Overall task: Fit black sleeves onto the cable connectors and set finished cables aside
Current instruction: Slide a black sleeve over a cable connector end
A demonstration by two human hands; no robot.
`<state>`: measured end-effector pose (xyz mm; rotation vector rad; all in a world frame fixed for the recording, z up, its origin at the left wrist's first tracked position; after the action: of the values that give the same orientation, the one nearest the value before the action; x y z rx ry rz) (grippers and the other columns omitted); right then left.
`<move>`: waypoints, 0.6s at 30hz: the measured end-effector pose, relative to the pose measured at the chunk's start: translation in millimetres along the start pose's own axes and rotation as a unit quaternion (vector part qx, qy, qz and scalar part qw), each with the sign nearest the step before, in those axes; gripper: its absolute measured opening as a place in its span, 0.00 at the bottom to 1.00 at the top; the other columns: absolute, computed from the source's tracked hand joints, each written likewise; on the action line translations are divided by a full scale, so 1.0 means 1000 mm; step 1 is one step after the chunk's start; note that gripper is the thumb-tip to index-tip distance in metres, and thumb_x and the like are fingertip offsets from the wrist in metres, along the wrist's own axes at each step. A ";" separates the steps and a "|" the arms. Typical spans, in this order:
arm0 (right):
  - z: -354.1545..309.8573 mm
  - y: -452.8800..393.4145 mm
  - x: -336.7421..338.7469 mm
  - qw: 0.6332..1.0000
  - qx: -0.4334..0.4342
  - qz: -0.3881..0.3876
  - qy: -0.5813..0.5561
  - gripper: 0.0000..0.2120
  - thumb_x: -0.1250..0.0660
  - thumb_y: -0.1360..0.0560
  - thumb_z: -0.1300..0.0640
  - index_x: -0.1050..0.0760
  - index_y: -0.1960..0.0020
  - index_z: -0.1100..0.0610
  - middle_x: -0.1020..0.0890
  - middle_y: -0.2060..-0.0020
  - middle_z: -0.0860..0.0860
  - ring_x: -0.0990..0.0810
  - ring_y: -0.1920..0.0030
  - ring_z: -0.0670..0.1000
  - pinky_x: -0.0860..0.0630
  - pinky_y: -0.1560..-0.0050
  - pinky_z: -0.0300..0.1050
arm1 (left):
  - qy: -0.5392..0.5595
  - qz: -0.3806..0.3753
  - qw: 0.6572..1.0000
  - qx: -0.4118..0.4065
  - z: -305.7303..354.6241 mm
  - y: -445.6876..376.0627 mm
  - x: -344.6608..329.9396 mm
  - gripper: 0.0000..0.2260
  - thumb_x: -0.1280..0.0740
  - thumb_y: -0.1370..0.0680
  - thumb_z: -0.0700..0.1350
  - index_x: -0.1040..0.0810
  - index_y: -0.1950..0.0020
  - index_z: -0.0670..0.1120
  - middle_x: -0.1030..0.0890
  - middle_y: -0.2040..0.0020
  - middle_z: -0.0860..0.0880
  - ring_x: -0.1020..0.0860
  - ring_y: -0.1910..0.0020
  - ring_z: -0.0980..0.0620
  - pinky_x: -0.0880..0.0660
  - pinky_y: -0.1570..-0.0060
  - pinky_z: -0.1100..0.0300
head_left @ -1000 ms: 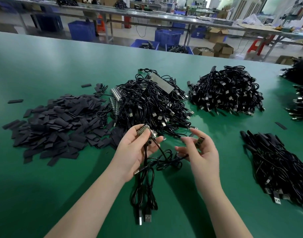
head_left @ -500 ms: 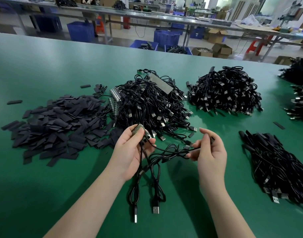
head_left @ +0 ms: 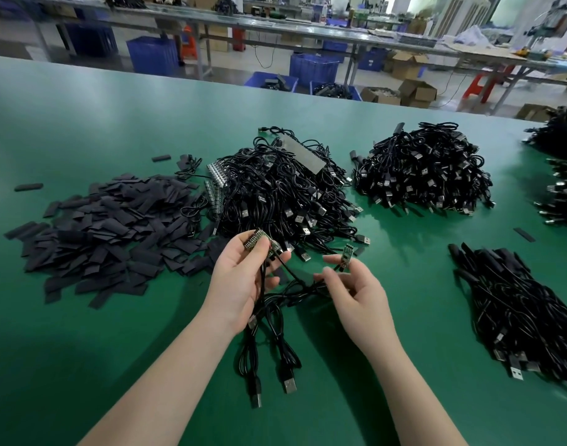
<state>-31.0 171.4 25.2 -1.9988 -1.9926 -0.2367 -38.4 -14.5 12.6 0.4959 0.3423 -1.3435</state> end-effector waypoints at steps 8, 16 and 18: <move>-0.001 0.001 0.017 0.991 0.002 0.093 -0.093 0.09 0.33 0.20 0.58 0.24 0.46 0.44 0.14 0.60 0.48 0.15 0.59 0.47 0.20 0.52 0.44 | 0.011 0.103 0.995 0.003 -0.001 -0.004 0.024 0.02 0.32 0.20 0.45 0.23 0.49 0.51 0.19 0.55 0.54 0.15 0.55 0.52 0.37 0.81 0.66; -0.010 0.010 0.047 0.963 0.049 0.221 -0.148 0.14 0.36 0.19 0.58 0.28 0.42 0.39 0.15 0.56 0.46 0.14 0.60 0.49 0.20 0.57 0.38 | -0.033 0.059 0.998 0.004 -0.007 -0.001 0.013 0.04 0.34 0.20 0.42 0.25 0.46 0.47 0.19 0.50 0.49 0.15 0.53 0.49 0.39 0.82 0.67; -0.015 0.009 0.043 0.966 0.065 0.198 -0.156 0.14 0.35 0.19 0.60 0.28 0.42 0.42 0.14 0.56 0.47 0.14 0.60 0.49 0.20 0.56 0.38 | -0.040 0.056 0.998 0.012 -0.010 -0.001 0.011 0.04 0.34 0.20 0.42 0.26 0.45 0.47 0.19 0.46 0.45 0.15 0.52 0.49 0.39 0.82 0.67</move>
<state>-19.4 207.3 52.9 -2.4018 -1.6621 0.3095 -36.8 -18.8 -2.0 0.4734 0.2301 -1.2566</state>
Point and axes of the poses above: each hand's wrist, its own y-axis away from the middle knuckle, its own x-axis out of the back of the hand, z = x × y, the point moved 9 cm from there along -y, towards the middle knuckle
